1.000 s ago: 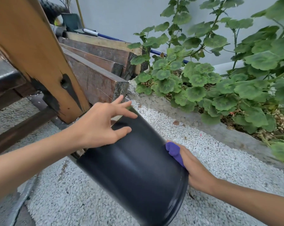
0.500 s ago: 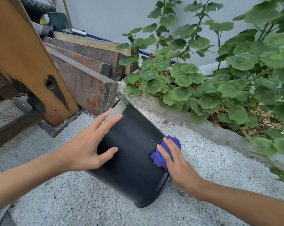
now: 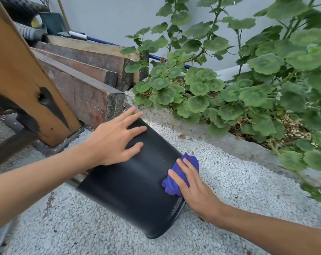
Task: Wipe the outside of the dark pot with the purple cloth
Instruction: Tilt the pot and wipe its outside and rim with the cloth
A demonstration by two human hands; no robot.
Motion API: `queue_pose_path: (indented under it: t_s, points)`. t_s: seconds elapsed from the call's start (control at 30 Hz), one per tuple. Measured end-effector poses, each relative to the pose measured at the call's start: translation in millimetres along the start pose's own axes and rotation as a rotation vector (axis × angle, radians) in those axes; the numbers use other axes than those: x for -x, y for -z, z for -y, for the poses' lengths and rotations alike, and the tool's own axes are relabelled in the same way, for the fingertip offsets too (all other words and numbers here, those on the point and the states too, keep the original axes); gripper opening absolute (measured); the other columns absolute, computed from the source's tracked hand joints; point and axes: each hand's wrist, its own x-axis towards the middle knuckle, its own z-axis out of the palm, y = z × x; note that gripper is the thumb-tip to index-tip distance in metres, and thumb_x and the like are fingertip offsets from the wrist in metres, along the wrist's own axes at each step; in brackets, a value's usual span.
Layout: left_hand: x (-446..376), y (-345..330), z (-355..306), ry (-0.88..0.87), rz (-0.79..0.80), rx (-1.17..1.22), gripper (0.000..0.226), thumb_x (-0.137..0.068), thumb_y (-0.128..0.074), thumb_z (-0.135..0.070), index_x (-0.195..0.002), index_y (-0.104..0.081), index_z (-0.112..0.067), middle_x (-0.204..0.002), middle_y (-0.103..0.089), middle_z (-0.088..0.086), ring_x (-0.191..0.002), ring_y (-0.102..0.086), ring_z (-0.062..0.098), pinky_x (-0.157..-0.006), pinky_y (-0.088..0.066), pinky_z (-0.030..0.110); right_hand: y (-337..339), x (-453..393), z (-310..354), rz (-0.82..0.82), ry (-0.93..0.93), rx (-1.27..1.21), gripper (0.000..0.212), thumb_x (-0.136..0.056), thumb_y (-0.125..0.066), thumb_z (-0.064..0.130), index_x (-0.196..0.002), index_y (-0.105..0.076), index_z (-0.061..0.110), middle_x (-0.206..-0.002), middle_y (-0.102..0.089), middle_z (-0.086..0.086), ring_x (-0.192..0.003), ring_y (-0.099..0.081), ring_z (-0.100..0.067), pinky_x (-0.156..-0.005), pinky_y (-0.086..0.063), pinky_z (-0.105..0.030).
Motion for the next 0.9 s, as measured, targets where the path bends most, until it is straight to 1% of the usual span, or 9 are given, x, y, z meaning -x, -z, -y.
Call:
queue_pose_path:
  t_s: [0.1, 0.2, 0.27, 0.37, 0.43, 0.57, 0.67, 0.77, 0.9]
  points:
    - [1.6, -1.5, -3.8, -0.027, 0.03, -0.034, 0.067, -0.093, -0.032, -0.062, -0.143, -0.054, -0.024, -0.155, -0.044, 0.007, -0.151, -0.024, 0.029, -0.116, -0.036, 0.046, -0.1, 2.3, -1.5, -0.03, 0.009, -0.005, 0.114, -0.059, -0.073, -0.019, -0.158, -0.026, 0.015, -0.16, -0.027, -0.028, -0.149, -0.029, -0.046, -0.079, -0.061, -0.034]
    - [6.9, -0.7, -6.7, -0.046, 0.055, -0.074, 0.069, -0.092, -0.033, -0.064, -0.145, -0.052, -0.024, -0.154, -0.045, 0.008, -0.15, -0.026, 0.032, -0.123, -0.021, 0.049, -0.3, 11.9, -6.9, -0.024, 0.054, -0.008, 0.123, -0.057, -0.072, -0.021, -0.161, -0.018, 0.018, -0.164, -0.017, -0.025, -0.154, -0.014, -0.041, -0.098, -0.055, -0.04]
    - [11.1, -0.5, -6.9, -0.049, 0.066, -0.088, 0.07, -0.092, -0.034, -0.065, -0.146, -0.051, -0.024, -0.154, -0.044, 0.008, -0.15, -0.026, 0.032, -0.124, -0.016, 0.048, 1.7, 22.5, -11.8, -0.034, 0.111, -0.018, 0.129, -0.058, -0.07, -0.022, -0.163, -0.01, 0.024, -0.168, -0.007, -0.019, -0.156, -0.006, -0.034, -0.11, -0.045, -0.046]
    - [18.0, -2.9, -4.6, -0.033, 0.067, -0.071, 0.069, -0.091, -0.037, -0.063, -0.144, -0.053, -0.022, -0.153, -0.046, 0.008, -0.149, -0.028, 0.032, -0.123, -0.018, 0.049, 10.3, 29.0, -8.1, -0.096, 0.102, -0.147, 0.133, -0.058, -0.061, -0.028, -0.162, -0.004, 0.034, -0.17, 0.005, -0.008, -0.158, 0.0, -0.023, -0.117, -0.032, -0.043]
    - [23.3, -3.5, -1.3, -0.022, 0.072, -0.051, 0.068, -0.09, -0.038, -0.062, -0.144, -0.053, -0.021, -0.152, -0.048, 0.009, -0.148, -0.031, 0.032, -0.123, -0.02, 0.05, 14.3, 23.3, -0.8, -0.119, 0.069, -0.234, 0.133, -0.059, -0.057, -0.03, -0.162, -0.002, 0.034, -0.17, 0.009, -0.006, -0.158, 0.002, -0.023, -0.117, -0.029, -0.04]
    - [32.5, -3.0, 5.7, 0.0, 0.059, 0.036, 0.067, -0.09, -0.039, -0.06, -0.144, -0.052, -0.023, -0.154, -0.045, 0.007, -0.15, -0.028, 0.028, -0.123, -0.019, 0.05, 13.9, 10.9, 7.1, -0.071, 0.125, -0.262, 0.102, -0.07, -0.049, -0.012, -0.161, -0.015, 0.016, -0.169, 0.003, -0.019, -0.158, 0.002, -0.033, -0.121, -0.027, -0.052]
    - [34.2, -2.4, 5.6, 0.007, 0.036, 0.094, 0.066, -0.088, -0.043, -0.058, -0.142, -0.055, -0.023, -0.153, -0.046, 0.006, -0.15, -0.028, 0.026, -0.123, -0.018, 0.049, 14.6, 6.5, 2.3, -0.036, 0.084, -0.341, 0.098, -0.065, -0.047, -0.001, -0.16, -0.023, 0.012, -0.17, 0.001, -0.014, -0.158, 0.003, -0.03, -0.123, -0.02, -0.055]
    - [31.1, -1.3, -1.8, -0.01, 0.015, 0.107, 0.066, -0.084, -0.049, -0.056, -0.139, -0.059, -0.02, -0.151, -0.049, 0.007, -0.148, -0.032, 0.026, -0.123, -0.019, 0.05, 12.0, 4.1, -2.2, -0.062, -0.034, -0.494, 0.099, -0.064, -0.043, -0.002, -0.159, -0.028, 0.02, -0.172, -0.002, -0.002, -0.158, 0.002, -0.022, -0.125, -0.015, -0.055]
    - [23.5, 1.8, -12.0, -0.026, 0.009, 0.104, 0.068, -0.083, -0.051, -0.058, -0.137, -0.061, -0.019, -0.149, -0.051, 0.005, -0.148, -0.033, 0.023, -0.123, -0.02, 0.05, 7.9, 0.2, -9.4, -0.051, -0.156, -0.646, 0.101, -0.067, -0.041, -0.006, -0.157, -0.026, 0.035, -0.17, -0.005, 0.01, -0.157, 0.005, -0.012, -0.125, -0.008, -0.041]
